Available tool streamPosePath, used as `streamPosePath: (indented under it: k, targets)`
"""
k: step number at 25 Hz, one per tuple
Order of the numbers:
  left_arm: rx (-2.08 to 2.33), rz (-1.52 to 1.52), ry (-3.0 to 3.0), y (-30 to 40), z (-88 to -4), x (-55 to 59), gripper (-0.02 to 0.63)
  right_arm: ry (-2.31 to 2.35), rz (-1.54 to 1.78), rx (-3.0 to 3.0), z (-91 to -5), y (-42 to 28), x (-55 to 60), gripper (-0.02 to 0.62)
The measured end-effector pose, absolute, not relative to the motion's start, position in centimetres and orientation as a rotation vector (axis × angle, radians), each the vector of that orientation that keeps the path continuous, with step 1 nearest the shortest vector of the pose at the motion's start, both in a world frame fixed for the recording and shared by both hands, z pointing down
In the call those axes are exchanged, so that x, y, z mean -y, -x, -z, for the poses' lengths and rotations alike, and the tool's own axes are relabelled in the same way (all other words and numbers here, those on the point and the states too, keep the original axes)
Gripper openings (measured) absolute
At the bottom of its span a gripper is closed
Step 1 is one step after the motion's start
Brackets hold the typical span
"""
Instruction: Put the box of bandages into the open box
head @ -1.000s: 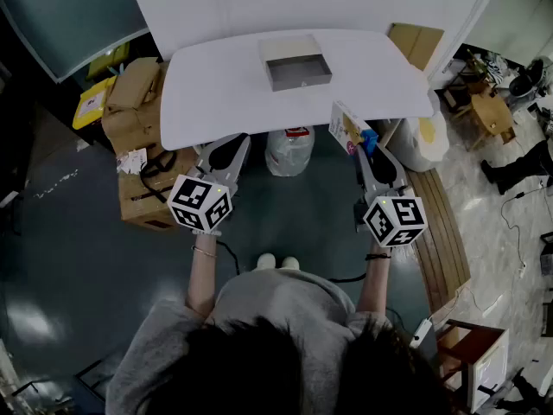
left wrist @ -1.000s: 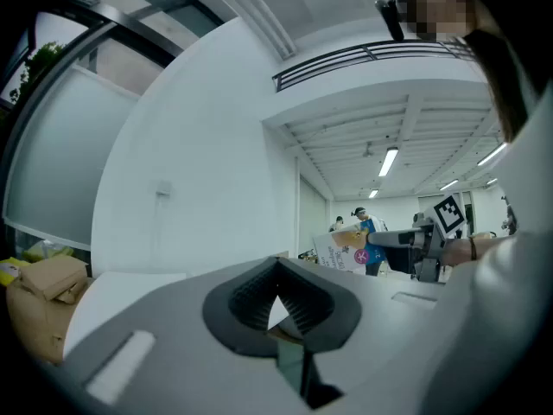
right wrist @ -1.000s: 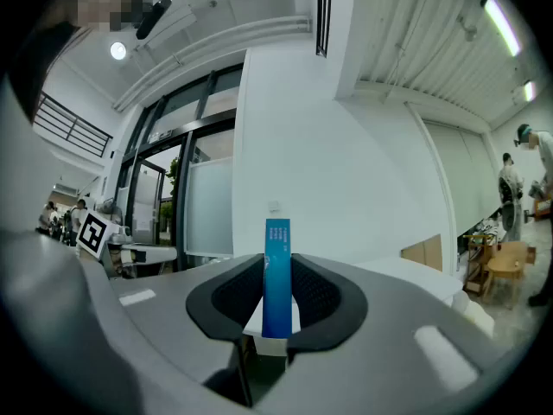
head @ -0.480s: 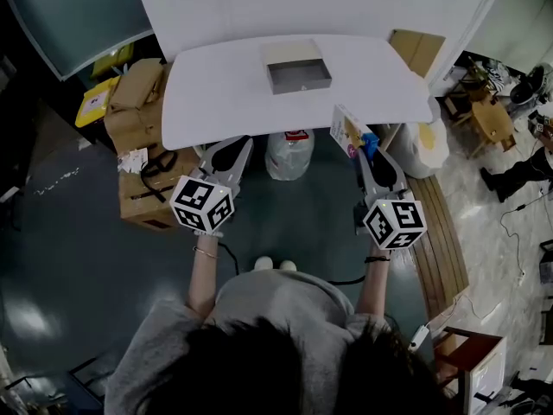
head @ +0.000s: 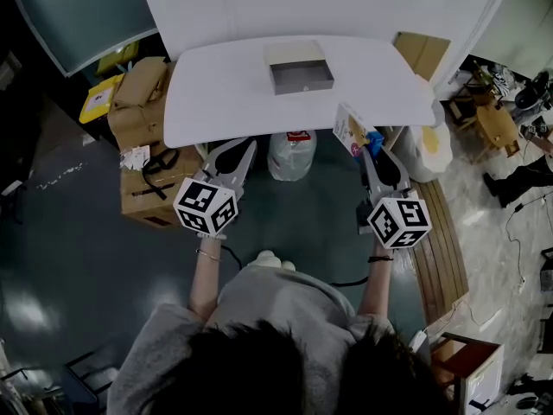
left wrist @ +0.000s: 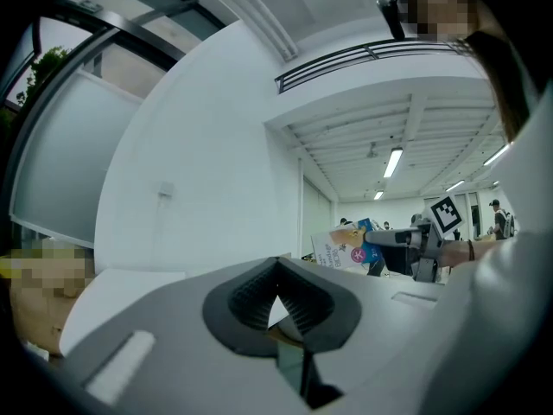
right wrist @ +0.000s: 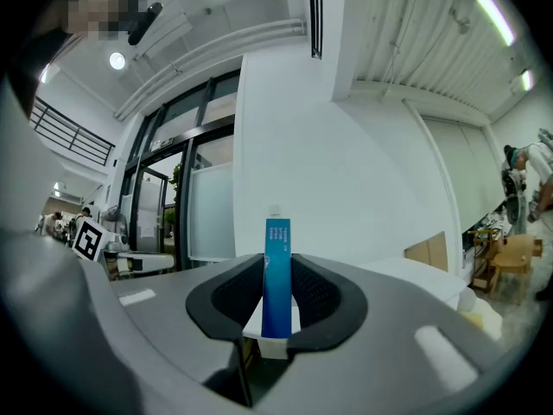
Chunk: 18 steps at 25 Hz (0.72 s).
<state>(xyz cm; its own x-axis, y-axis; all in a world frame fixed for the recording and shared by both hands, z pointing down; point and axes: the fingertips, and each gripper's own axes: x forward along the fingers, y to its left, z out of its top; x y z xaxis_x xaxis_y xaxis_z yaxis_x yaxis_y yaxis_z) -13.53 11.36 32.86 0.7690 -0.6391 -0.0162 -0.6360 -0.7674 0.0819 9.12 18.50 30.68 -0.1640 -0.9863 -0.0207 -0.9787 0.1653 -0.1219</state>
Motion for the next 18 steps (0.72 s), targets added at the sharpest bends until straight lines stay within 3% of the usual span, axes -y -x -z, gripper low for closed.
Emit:
streamPosePath:
  k: [18]
  targets:
    - [1.053, 0.017, -2.828, 13.6, -35.1, -2.2, -0.006, 1.985, 0.23, -2.306, -32.7, -9.5, -9.6, 0.106]
